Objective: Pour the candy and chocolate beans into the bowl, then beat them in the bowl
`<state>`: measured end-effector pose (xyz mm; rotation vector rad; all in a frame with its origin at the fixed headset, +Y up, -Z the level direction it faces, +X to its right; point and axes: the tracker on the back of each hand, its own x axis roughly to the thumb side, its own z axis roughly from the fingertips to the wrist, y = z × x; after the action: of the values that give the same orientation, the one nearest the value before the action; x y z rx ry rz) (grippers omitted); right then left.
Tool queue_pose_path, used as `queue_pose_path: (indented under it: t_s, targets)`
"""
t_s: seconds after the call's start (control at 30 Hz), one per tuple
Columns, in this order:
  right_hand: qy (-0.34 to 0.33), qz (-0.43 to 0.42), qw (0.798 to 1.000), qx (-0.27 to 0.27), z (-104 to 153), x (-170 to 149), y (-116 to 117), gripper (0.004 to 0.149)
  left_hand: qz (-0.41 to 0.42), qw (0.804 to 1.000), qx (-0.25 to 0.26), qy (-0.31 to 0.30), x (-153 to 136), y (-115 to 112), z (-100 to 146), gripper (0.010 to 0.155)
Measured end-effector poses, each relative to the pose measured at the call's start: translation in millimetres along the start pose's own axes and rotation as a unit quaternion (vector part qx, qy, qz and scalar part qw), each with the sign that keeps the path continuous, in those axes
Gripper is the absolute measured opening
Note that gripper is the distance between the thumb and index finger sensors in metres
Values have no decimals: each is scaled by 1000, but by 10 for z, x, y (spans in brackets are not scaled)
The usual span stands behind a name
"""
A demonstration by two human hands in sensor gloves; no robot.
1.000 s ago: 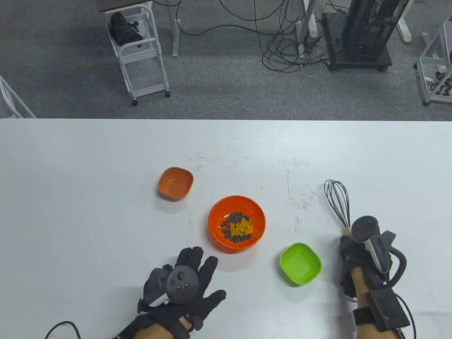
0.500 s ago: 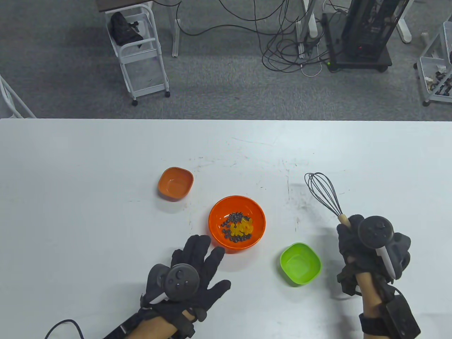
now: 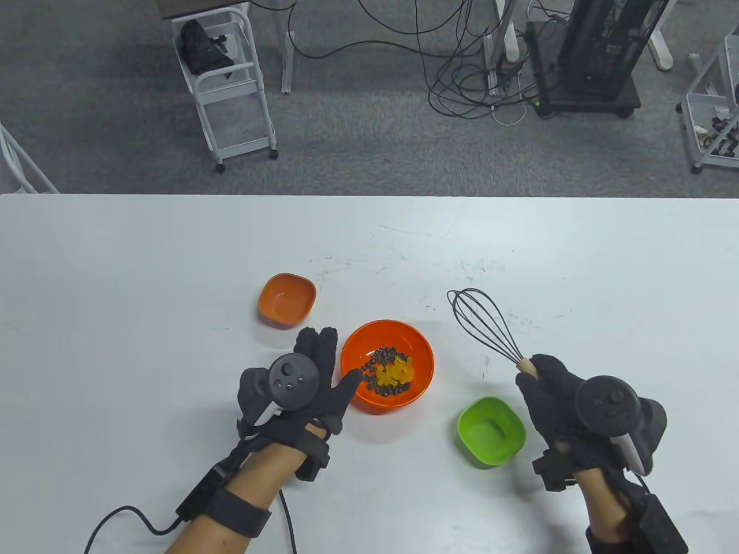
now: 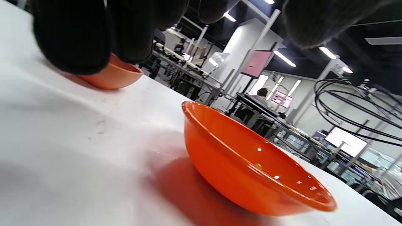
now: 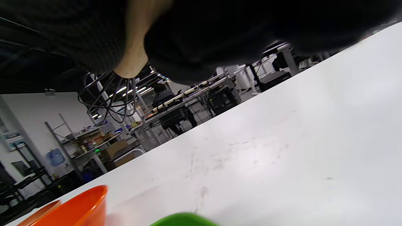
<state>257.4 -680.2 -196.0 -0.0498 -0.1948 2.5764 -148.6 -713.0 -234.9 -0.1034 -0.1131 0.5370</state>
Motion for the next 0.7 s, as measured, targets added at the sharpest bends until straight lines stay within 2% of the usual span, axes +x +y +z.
queue_pose_path:
  t_s: [0.27, 0.53, 0.63, 0.7]
  targets:
    - [-46, 35, 997, 47, 85, 259, 200, 56, 67, 995, -43, 53, -117, -183, -188, 84]
    - [-52, 44, 994, 80, 83, 320, 372, 55, 125, 980, -94, 123, -199, -380, -434, 82]
    - [-55, 45, 993, 91, 71, 355, 428, 55, 157, 972, -103, 142, -282, -415, -504, 70]
    - [-57, 43, 993, 99, 55, 392, 458, 54, 174, 968, -101, 147, -329, -418, -532, 68]
